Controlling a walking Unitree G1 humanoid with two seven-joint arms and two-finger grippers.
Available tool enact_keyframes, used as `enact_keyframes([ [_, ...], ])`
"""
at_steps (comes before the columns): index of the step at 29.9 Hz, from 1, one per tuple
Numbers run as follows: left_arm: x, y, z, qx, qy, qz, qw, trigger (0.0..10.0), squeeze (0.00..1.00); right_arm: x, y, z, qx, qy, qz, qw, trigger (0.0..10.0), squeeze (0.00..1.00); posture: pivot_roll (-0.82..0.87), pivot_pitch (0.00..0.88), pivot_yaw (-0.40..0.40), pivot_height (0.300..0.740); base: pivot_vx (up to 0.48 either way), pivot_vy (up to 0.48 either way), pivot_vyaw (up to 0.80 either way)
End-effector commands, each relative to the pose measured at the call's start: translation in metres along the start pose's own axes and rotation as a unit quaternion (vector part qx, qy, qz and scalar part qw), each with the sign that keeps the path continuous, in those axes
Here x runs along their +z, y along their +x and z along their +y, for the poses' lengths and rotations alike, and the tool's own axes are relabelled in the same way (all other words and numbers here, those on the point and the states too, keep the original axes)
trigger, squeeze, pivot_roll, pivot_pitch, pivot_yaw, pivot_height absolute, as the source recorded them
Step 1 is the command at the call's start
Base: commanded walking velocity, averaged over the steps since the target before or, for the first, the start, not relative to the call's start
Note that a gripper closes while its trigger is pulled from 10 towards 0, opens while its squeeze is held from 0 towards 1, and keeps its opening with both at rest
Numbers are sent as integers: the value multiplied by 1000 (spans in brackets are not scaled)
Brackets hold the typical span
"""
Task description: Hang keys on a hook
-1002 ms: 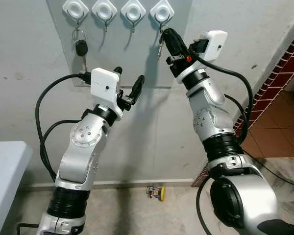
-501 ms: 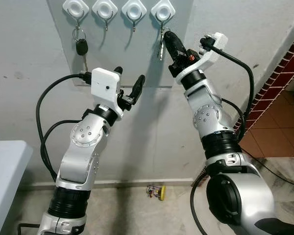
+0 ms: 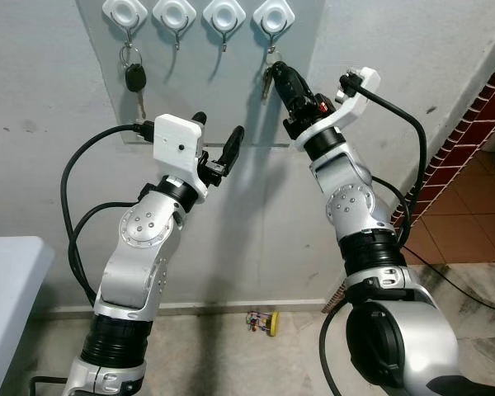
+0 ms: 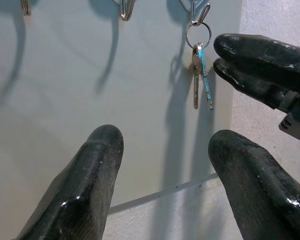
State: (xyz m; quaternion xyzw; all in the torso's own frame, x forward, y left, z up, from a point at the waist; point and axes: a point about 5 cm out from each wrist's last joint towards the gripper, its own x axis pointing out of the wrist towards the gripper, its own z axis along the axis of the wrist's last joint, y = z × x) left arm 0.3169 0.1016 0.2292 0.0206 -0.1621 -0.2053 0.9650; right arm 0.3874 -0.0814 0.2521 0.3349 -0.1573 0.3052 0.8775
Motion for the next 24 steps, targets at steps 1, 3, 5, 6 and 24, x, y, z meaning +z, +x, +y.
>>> enact_keyframes([
  [1,7,1,-1,0,8,-10,1000,10000,0,2,-2,1,5,-8,-6,1000,10000,1000,-66,86,-25,740,0,0,0],
  [3,5,0,-1,1,9,-9,1000,10000,0,0,-7,0,11,-37,-2,999,10000,1000,-66,84,-25,740,0,0,0],
  [5,4,0,-1,3,10,-8,1000,10000,0,-2,-10,0,20,-65,2,998,10000,1000,-66,84,-25,740,0,0,0],
  [6,4,0,-1,3,10,-8,1000,10000,0,-2,-10,0,20,-65,2,998,10000,1000,-66,84,-25,740,0,0,0],
  [24,-78,-48,21,107,11,104,989,10000,0,-60,-109,-57,-82,-187,108,973,10000,1000,-79,47,-14,740,0,0,0],
])
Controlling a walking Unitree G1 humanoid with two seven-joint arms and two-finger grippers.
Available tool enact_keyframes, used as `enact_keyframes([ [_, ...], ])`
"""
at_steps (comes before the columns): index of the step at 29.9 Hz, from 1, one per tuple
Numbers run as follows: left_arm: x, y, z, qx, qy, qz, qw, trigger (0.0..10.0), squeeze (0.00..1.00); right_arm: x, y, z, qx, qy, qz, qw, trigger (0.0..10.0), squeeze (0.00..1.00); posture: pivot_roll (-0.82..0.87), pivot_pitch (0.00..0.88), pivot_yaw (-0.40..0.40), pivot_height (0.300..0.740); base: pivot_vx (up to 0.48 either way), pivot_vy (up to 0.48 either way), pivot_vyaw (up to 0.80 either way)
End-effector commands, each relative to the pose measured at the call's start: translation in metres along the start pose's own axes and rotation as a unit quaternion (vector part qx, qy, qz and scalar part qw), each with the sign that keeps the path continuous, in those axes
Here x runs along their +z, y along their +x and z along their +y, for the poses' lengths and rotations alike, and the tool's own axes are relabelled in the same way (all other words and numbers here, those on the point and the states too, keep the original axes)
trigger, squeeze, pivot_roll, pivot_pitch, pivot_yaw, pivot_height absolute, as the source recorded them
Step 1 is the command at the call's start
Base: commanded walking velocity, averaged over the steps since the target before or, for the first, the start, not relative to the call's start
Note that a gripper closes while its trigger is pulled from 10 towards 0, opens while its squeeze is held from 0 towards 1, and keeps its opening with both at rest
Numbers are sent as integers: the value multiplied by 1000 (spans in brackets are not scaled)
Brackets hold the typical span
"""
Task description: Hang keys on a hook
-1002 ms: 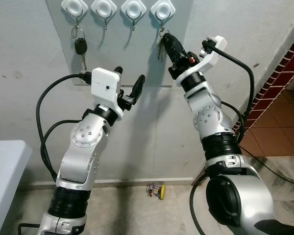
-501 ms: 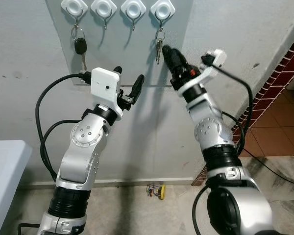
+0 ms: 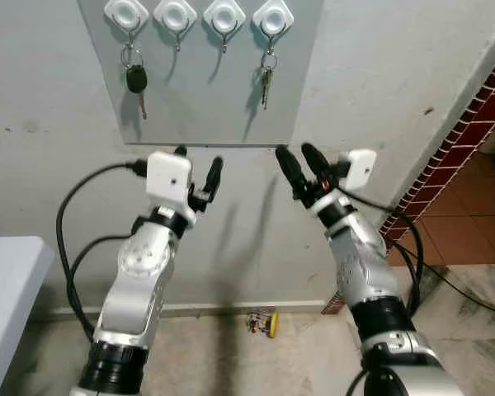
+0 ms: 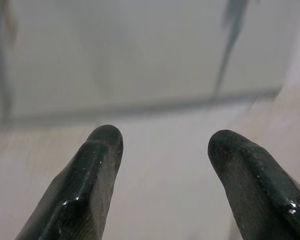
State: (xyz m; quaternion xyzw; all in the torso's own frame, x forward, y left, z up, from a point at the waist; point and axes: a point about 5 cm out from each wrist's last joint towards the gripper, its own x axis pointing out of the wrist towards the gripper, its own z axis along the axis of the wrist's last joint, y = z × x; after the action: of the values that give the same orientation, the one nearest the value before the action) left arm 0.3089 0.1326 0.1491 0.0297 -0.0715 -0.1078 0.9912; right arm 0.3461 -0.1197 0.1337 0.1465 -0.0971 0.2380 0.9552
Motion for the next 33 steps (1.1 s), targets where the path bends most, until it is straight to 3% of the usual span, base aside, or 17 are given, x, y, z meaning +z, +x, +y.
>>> enact_keyframes([
  [1,-11,-3,6,15,10,16,1000,10000,0,-9,-6,-3,-13,-1,15,1000,10000,1000,-79,47,-14,740,0,0,0],
  [3,-19,-6,9,21,9,28,999,10000,0,-16,-11,-5,-20,-7,30,999,10000,1000,-83,42,-12,740,0,0,0],
  [5,-45,-14,14,33,18,59,998,10000,0,-40,-30,-12,-46,-26,79,996,10000,1000,-91,31,-6,740,0,0,0],
  [8,-48,-16,14,33,31,62,997,10000,0,-44,-34,-13,-51,-28,89,994,10000,1000,-91,31,-6,740,0,0,0],
  [12,-73,-23,15,39,46,98,993,10000,0,-66,-54,-18,-75,-30,138,987,10000,1000,-100,12,3,740,0,0,0],
  [15,-98,-34,16,44,53,135,988,10000,0,-87,-76,-23,-104,-30,193,975,10000,1000,-110,0,10,740,0,0,0],
  [18,-118,-45,20,62,30,180,981,10000,0,-102,-95,-26,-125,-36,238,963,10000,1000,-116,0,13,740,0,0,0],
  [23,-126,-48,21,68,26,193,978,10000,0,-107,-101,-26,-130,-40,252,958,10000,1000,-116,0,16,740,0,0,0],
  [26,-145,-63,21,67,-65,228,969,10000,0,-120,-121,-28,-152,-44,300,941,10000,1000,-119,0,16,740,0,0,0],
  [27,-145,-63,21,67,-65,228,969,10000,0,-120,-121,-28,-152,-44,300,941,10000,1000,-119,0,16,740,0,0,0],
  [30,-176,-99,17,88,-80,320,940,10000,0,-143,-170,-31,-188,-76,408,890,10000,1000,-120,0,10,740,0,0,0],
  [33,-183,-109,15,96,-85,343,931,10000,0,-146,-179,-30,-198,-59,417,885,10000,1000,-125,0,11,740,0,0,0],
])
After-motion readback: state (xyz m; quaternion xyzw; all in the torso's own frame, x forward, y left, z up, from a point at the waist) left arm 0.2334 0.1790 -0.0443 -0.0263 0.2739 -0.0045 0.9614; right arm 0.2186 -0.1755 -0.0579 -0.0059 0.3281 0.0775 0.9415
